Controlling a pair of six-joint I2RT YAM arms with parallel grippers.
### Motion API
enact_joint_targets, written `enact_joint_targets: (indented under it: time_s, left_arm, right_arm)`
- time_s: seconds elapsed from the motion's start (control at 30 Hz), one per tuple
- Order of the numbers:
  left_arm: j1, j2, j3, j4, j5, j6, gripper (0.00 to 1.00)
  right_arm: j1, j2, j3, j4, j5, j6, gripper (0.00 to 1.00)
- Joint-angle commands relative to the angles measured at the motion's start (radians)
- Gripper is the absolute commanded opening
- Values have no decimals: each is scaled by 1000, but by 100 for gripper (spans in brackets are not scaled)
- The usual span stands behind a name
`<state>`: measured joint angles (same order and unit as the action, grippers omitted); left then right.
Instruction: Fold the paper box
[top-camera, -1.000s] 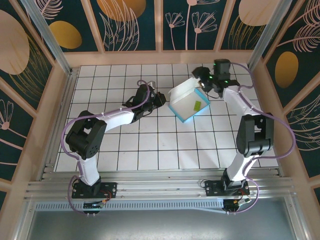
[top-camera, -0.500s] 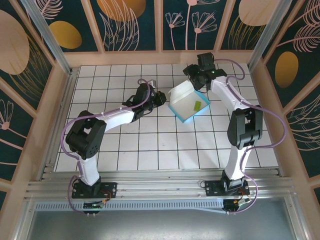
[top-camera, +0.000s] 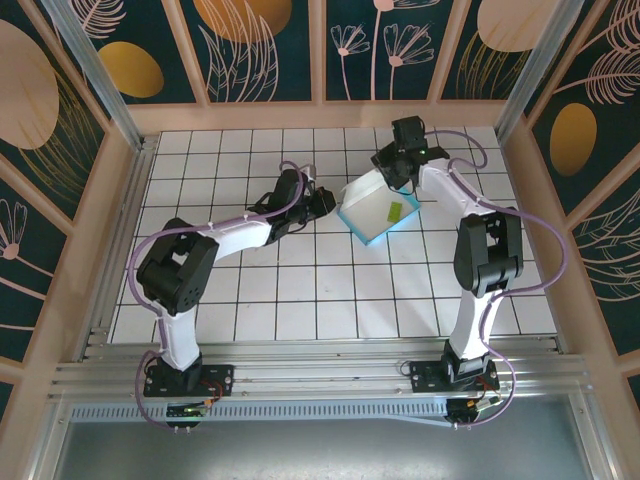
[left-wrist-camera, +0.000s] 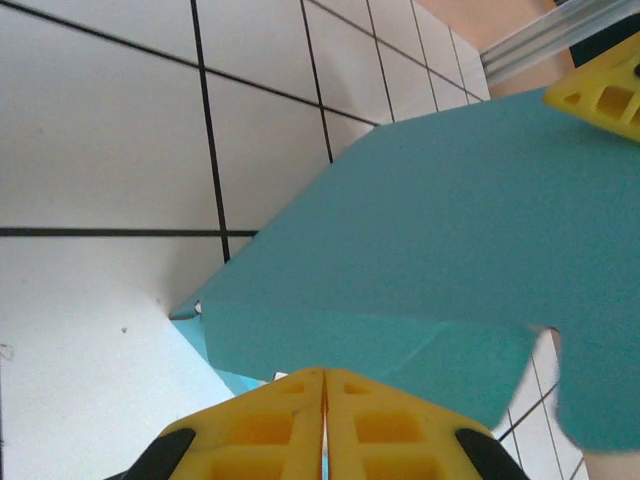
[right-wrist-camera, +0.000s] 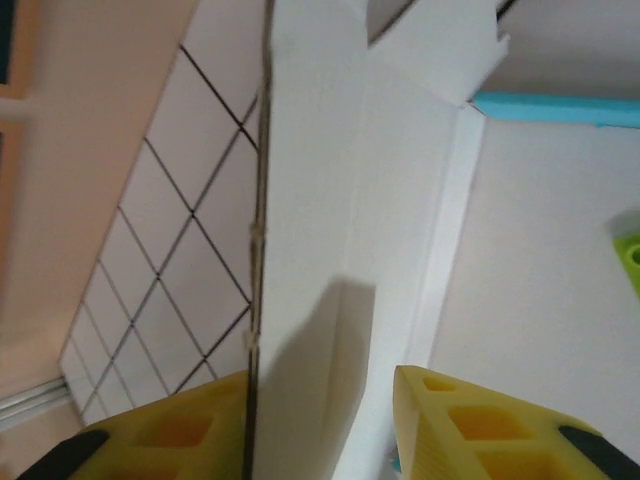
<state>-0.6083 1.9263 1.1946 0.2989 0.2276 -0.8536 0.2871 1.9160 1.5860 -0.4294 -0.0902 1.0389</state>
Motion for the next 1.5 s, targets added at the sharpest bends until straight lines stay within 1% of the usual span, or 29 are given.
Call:
enact_joint_targets:
  time_s: [0.0,0.23,0.33,0.47,0.53,0.63,0.73,0.83,1.0,1.13,1.23,1.33,1.4,1.47]
  left_arm:
    - [-5,35,0,64,63,-42,9]
    - [-5,87,19,135,115,-86,9]
    - [-5,103,16,160,122,-107,9]
    - [-5,117,16,181,156,-104,9]
    - [-4,109,14,158,143,-93,9]
    - [-4,98,31,75,124,-85,10]
    - [-5,65,7,77,113,-91,10]
    - [-5,43,6,31,81,-58,10]
    - [-4,68,26,6,66,-43,10]
    - [-3,83,55,-2,36,-33,10]
    - [-1,37,25,-2,-33,-5,10]
    - [15,-14,-27,2,-94,16,11]
    - [27,-32,-44,0,-98,30,11]
    - [37,-36,-50,4,-72,56,12]
  right_arm:
    - [-5,-38,-37,40,4,26,37]
    - [0,-78,-104,88,-13,46,33]
    - [1,-84,-120,104,-12,42,31]
    - [2,-90,-118,108,-22,50,29]
    - [4,-95,-114,105,-18,60,28]
    - [5,-97,-98,96,-12,83,27]
    - [7,-91,-77,90,-1,107,23]
    - [9,-70,-44,77,11,129,21]
    - [26,-39,18,42,31,134,19]
    - [43,-19,71,-47,77,143,18]
    - [57,-34,77,-126,149,203,18]
    - [81,-47,63,-193,230,348,18]
    - [88,-46,48,-214,249,460,19]
    - [91,-40,28,-199,254,569,18]
